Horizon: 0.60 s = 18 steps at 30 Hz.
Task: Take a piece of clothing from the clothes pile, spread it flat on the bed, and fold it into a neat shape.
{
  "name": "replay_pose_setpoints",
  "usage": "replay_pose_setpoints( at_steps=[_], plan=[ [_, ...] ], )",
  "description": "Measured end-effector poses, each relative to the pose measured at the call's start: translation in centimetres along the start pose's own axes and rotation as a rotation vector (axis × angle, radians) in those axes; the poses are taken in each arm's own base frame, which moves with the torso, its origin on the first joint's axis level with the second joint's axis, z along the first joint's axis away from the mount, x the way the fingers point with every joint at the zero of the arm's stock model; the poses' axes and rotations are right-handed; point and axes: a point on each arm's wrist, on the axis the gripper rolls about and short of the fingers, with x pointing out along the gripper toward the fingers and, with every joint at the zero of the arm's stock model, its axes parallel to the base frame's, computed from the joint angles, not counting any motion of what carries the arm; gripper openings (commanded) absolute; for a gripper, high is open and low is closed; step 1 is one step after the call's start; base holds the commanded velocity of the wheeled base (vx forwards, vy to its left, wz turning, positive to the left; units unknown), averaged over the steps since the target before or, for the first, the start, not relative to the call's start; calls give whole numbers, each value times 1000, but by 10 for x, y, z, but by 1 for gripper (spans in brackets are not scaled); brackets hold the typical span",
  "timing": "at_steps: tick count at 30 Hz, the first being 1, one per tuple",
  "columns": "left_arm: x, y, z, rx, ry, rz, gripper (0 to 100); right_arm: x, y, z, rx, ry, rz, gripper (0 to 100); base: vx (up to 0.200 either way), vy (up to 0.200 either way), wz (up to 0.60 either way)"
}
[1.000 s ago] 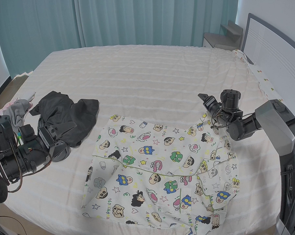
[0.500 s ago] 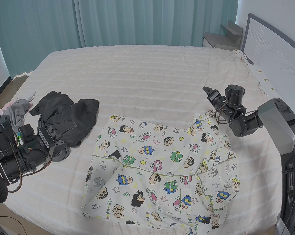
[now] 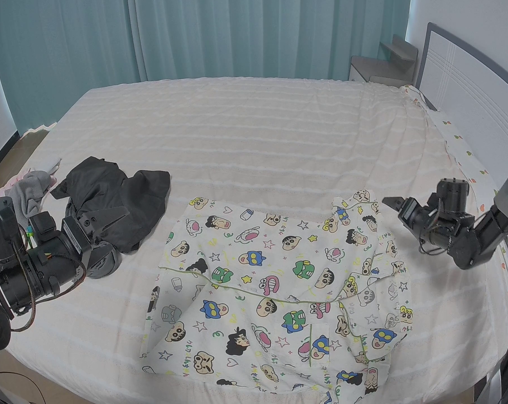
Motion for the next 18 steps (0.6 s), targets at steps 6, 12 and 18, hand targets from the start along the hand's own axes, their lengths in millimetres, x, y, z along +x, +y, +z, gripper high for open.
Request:
replay_pose_setpoints(
  at_steps=[6,12,18],
  plan=[
    [-4,-3,0,7,-9,-14,100,-52,-34,-21,-49,88,-24,100,0,0,0],
    [-10,-8,1,18,-24,-34,100,-96,-73,-38,-86,185,-22,100,0,0,0],
    [-14,-10,1,23,-28,-44,100,-102,-99,-49,-90,259,-17,100,0,0,0]
  ],
)
